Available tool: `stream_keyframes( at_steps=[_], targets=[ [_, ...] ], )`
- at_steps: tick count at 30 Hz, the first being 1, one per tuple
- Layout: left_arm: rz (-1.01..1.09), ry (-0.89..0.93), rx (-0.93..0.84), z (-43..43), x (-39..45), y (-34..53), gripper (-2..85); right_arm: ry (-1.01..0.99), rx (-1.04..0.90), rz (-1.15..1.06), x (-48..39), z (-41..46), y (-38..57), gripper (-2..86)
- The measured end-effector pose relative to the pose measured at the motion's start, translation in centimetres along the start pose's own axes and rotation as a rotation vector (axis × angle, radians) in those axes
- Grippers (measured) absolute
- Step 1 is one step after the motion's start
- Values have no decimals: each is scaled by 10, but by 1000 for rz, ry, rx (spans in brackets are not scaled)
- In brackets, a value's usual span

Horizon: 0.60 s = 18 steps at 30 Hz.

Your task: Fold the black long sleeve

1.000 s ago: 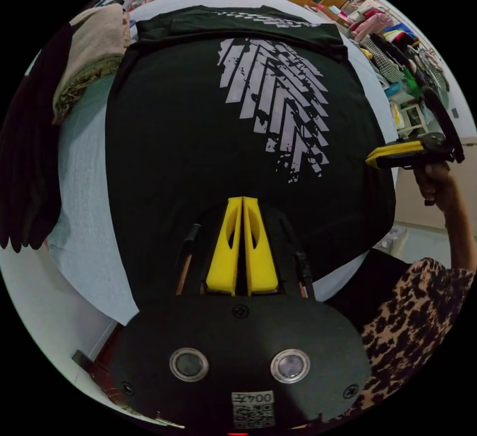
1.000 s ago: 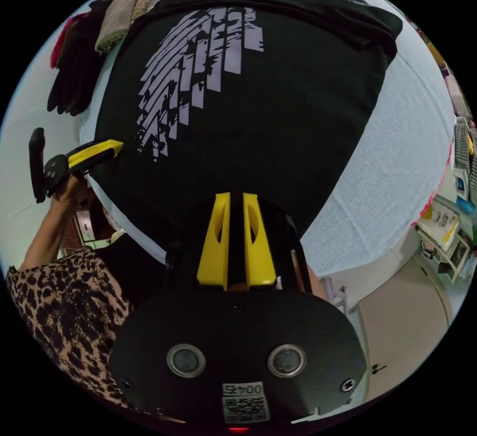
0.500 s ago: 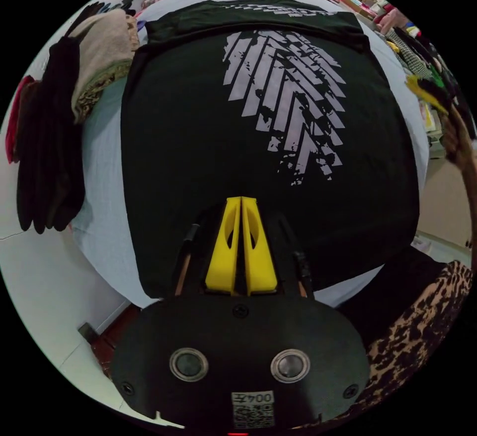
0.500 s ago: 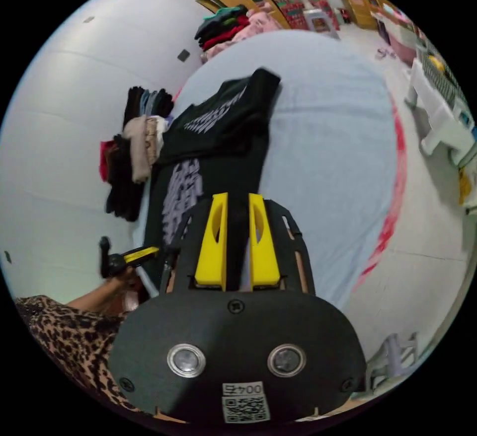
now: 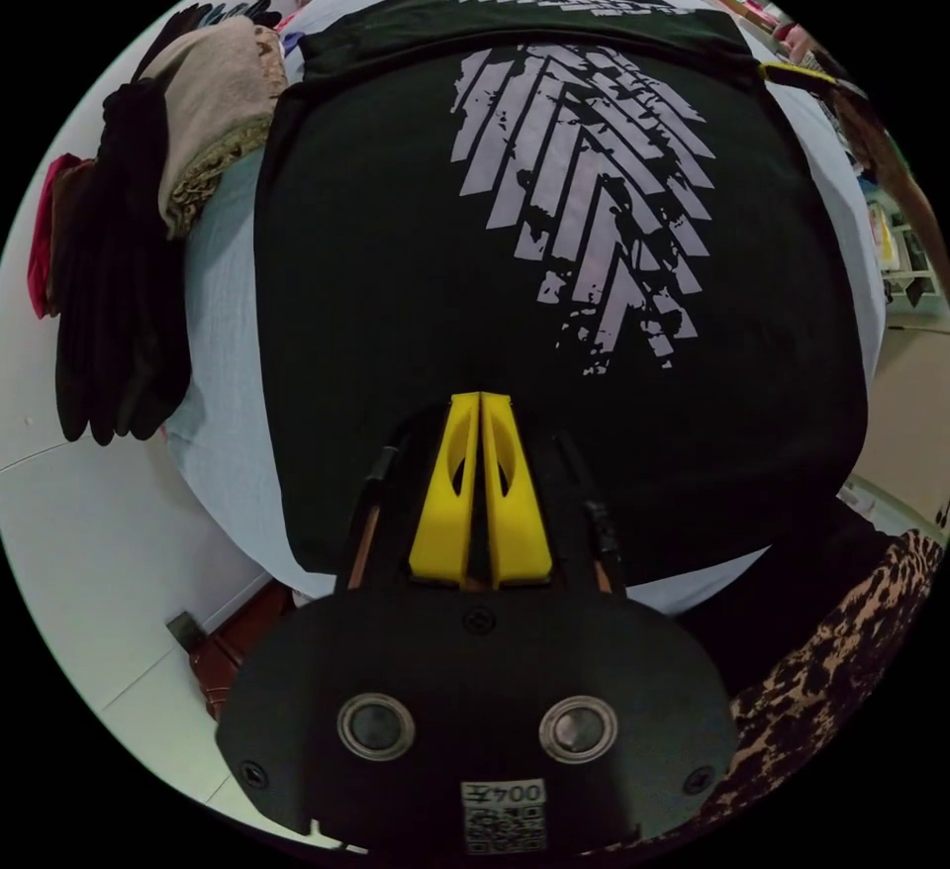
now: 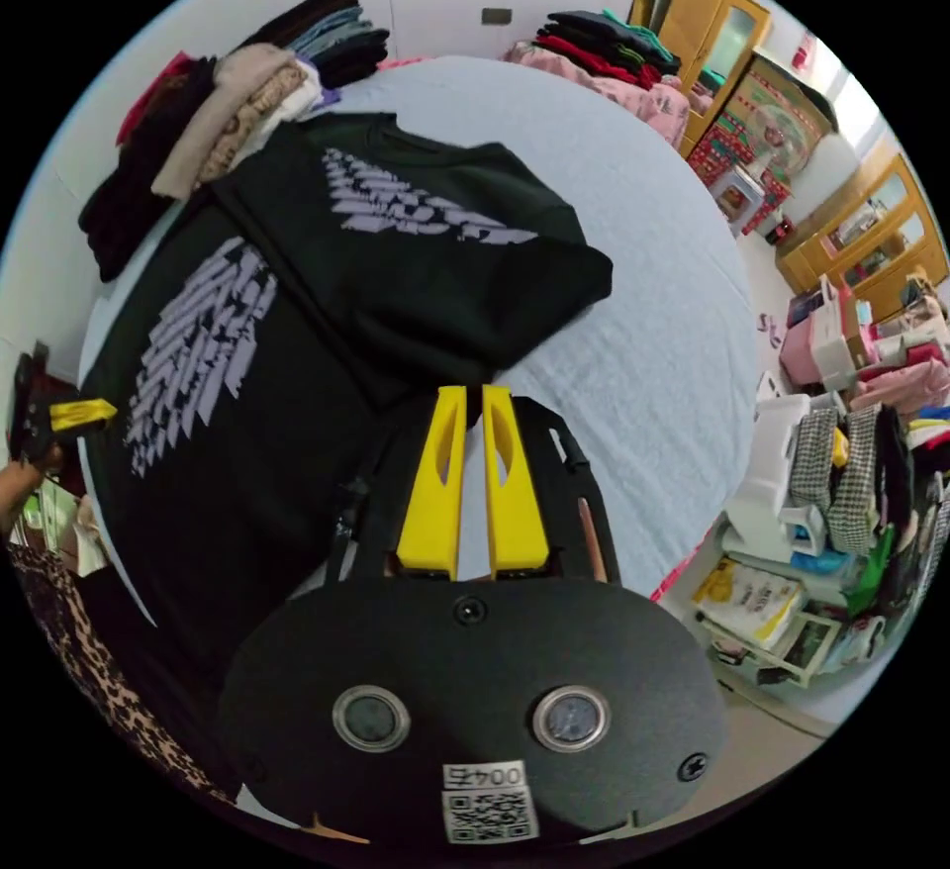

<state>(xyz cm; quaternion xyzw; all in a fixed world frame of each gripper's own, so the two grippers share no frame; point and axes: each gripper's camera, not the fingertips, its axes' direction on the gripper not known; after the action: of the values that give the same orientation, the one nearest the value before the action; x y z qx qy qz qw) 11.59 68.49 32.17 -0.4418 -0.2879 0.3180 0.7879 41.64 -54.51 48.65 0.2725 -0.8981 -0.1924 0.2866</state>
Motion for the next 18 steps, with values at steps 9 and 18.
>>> stream_keyframes(
  at_steps=[9, 18],
  targets=[
    [-27, 11, -2, 1, 8, -8, 2, -238, 75, 284, 89, -18, 47, 84],
    [-42, 21, -11, 0, 10, -17, 2, -572, 88, 504, 154, 9, 1, 38]
  ],
)
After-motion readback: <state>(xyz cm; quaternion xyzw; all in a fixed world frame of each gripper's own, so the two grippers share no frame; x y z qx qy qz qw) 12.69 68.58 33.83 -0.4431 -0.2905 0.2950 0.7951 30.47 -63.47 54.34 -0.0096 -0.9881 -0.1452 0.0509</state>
